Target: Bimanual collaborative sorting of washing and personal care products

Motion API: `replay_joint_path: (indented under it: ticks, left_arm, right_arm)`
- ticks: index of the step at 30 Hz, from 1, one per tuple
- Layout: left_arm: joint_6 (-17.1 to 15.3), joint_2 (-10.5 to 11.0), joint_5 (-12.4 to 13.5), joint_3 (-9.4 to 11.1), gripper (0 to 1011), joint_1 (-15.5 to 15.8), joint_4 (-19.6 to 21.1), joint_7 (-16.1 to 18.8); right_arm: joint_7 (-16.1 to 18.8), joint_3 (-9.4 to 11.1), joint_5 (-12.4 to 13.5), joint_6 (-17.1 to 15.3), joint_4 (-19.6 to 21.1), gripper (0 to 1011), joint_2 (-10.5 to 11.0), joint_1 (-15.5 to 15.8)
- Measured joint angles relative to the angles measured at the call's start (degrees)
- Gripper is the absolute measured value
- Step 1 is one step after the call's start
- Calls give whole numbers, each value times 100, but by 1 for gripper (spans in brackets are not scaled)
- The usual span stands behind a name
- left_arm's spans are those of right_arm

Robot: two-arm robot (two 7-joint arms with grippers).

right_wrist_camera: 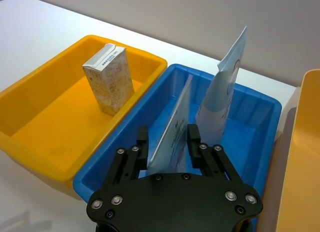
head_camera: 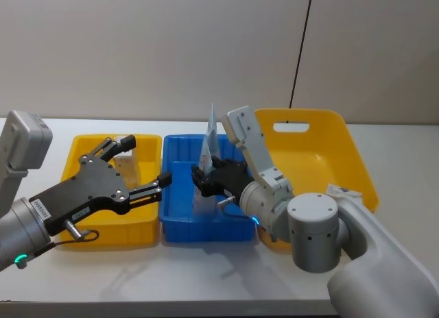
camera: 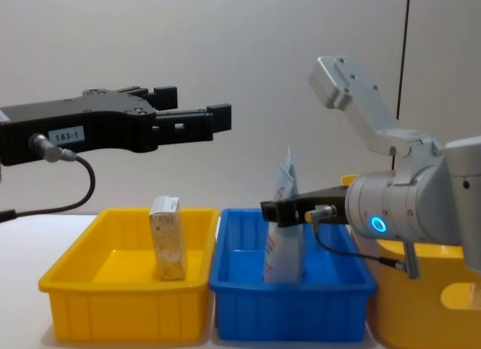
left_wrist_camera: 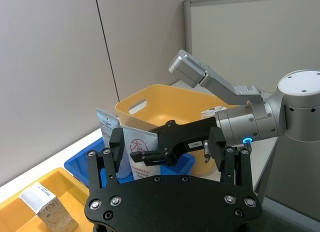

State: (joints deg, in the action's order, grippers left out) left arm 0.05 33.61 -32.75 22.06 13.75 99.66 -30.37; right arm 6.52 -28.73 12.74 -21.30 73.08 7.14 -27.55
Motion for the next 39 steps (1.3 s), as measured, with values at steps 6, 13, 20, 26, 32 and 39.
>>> replay_joint_path:
  ticks: [6,13,20,26,32,39]
  left_arm:
    - [0,0,0,0,1001,0,0,0]
    - [0,0,0,0,1001,0,0,0]
    - [0,0,0,0,1001,0,0,0]
    - [0,0,0,0,1001,0,0,0]
    - [0,0,0,0,1001,0,0,0]
    - [0,0,0,0,1001,0,0,0]
  right_arm:
    - [3,5,3,-5,-12,286,-2,-3]
    - [8,6,5,-9,-16,127,-7,-7]
    - [12,13,5,-11,-18,97,-11,-6]
    - [15,63,12,46,32,97,-11,29]
    - [60,165,54,181,211,97,29,91]
    - [151,294,113,316,455,97,110,137]
